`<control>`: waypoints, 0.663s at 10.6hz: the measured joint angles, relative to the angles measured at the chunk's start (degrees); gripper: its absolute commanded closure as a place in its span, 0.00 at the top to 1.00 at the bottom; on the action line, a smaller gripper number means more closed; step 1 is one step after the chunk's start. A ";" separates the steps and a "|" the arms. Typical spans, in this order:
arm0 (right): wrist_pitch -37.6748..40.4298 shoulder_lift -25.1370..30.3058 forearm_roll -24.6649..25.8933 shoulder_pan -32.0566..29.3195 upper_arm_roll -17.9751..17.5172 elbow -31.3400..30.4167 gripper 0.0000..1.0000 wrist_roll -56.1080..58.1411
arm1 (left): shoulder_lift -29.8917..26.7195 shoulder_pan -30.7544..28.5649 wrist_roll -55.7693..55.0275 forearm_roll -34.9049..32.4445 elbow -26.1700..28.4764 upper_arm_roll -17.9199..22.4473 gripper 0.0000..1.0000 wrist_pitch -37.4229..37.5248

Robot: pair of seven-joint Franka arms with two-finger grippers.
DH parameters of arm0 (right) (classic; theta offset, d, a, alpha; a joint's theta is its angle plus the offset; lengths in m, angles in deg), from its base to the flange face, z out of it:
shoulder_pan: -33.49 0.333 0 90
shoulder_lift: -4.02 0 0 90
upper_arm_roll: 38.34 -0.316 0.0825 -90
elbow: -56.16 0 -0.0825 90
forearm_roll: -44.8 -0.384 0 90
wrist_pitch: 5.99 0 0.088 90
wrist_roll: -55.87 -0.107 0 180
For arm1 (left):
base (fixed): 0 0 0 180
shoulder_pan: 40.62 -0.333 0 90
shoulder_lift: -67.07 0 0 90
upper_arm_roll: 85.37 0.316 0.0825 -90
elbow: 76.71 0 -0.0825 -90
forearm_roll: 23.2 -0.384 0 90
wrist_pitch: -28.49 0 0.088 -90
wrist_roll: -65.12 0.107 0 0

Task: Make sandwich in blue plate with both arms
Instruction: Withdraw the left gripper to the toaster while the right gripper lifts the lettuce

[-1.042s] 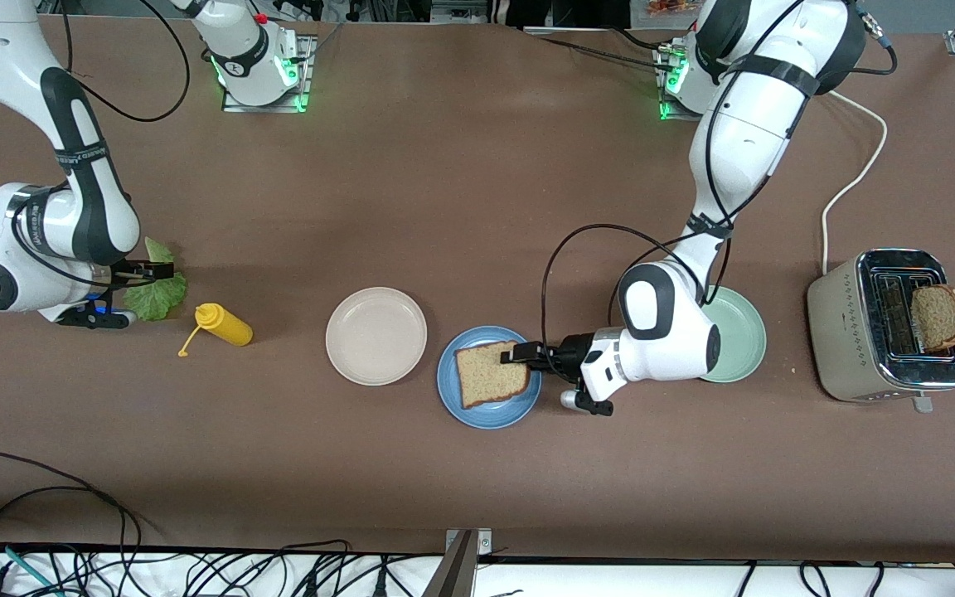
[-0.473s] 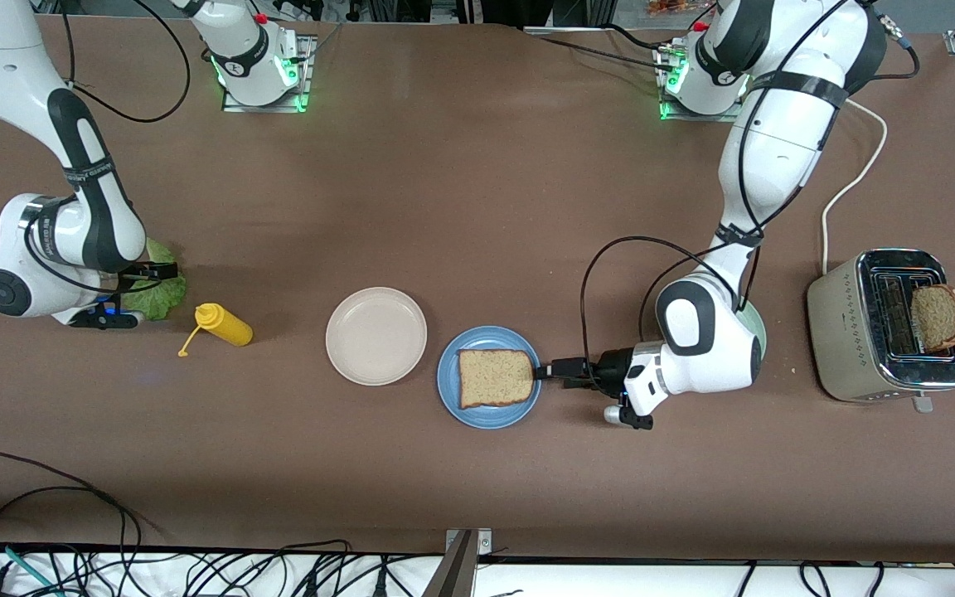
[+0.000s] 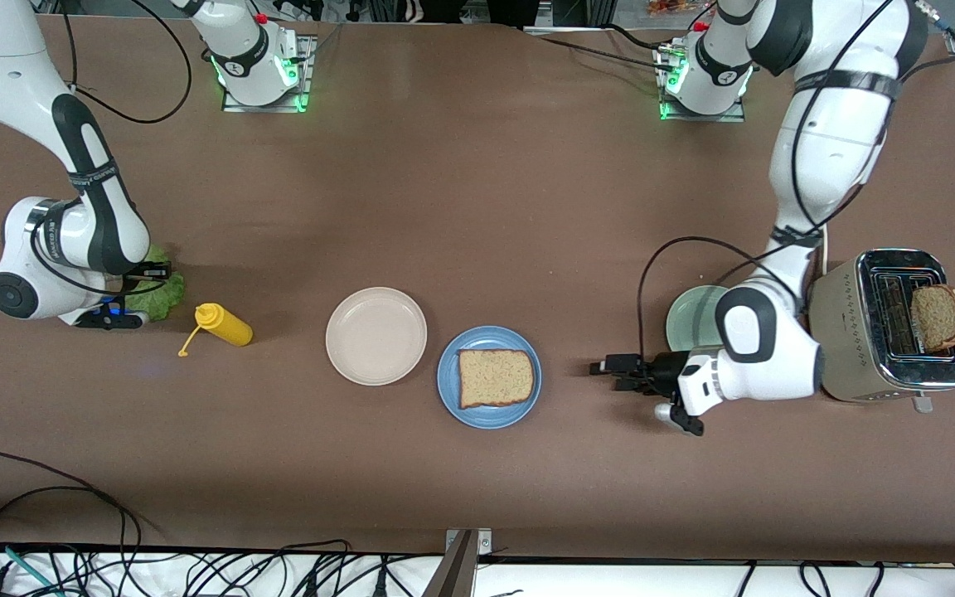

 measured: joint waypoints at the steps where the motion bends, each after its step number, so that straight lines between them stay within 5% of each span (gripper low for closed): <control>1: 0.00 0.01 0.00 -0.01 0.00 0.04 0.00 0.00 | -2.93 -0.80 -4.09 -5.66 0.12 0.01 1.00 2.32; 4: 0.09 0.16 0.03 -0.06 0.01 1.37 0.00 0.04 | -13.35 -1.62 -20.34 -26.23 0.17 -0.05 1.00 13.26; 7: 10.96 0.87 0.05 -0.01 -0.04 9.16 0.00 0.12 | -23.49 -1.50 -26.44 -40.86 0.47 0.03 1.00 24.51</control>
